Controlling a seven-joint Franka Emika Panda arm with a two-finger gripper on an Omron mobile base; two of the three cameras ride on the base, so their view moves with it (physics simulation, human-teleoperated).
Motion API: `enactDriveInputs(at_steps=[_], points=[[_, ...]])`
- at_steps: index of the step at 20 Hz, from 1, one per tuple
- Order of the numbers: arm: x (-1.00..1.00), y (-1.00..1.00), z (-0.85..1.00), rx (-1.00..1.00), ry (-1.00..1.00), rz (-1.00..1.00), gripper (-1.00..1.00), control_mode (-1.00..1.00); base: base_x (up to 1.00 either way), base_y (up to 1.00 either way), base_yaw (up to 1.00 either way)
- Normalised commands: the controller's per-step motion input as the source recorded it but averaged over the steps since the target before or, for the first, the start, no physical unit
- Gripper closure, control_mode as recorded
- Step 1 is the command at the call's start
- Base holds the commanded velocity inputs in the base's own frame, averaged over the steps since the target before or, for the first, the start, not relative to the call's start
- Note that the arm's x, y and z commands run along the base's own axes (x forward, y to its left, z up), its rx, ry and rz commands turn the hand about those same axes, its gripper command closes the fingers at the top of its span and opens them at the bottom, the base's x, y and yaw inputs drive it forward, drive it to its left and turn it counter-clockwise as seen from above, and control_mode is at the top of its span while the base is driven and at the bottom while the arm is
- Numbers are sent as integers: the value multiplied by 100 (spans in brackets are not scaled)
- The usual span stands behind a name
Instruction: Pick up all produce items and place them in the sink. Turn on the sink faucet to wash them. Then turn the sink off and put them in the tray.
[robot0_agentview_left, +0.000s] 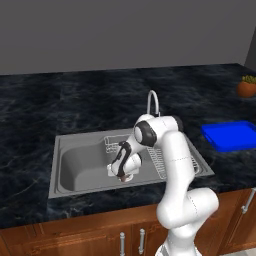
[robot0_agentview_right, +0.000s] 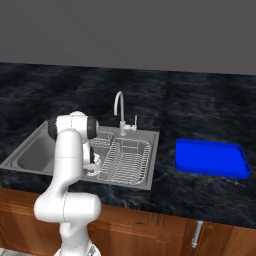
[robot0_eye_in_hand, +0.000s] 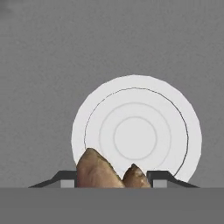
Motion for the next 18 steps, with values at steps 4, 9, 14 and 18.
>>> enactDriveInputs(at_steps=[4, 9, 14, 18], points=[[-29, 18, 24, -3, -5, 0, 100, -100, 0, 0, 0], [-38, 13, 60, -3, -7, 0, 100, -100, 0, 0, 0], [-29, 2, 62, -2, -4, 0, 100, -100, 0, 0, 0], [-17, 1, 65, -2, -2, 0, 100, -100, 0, 0, 0]])
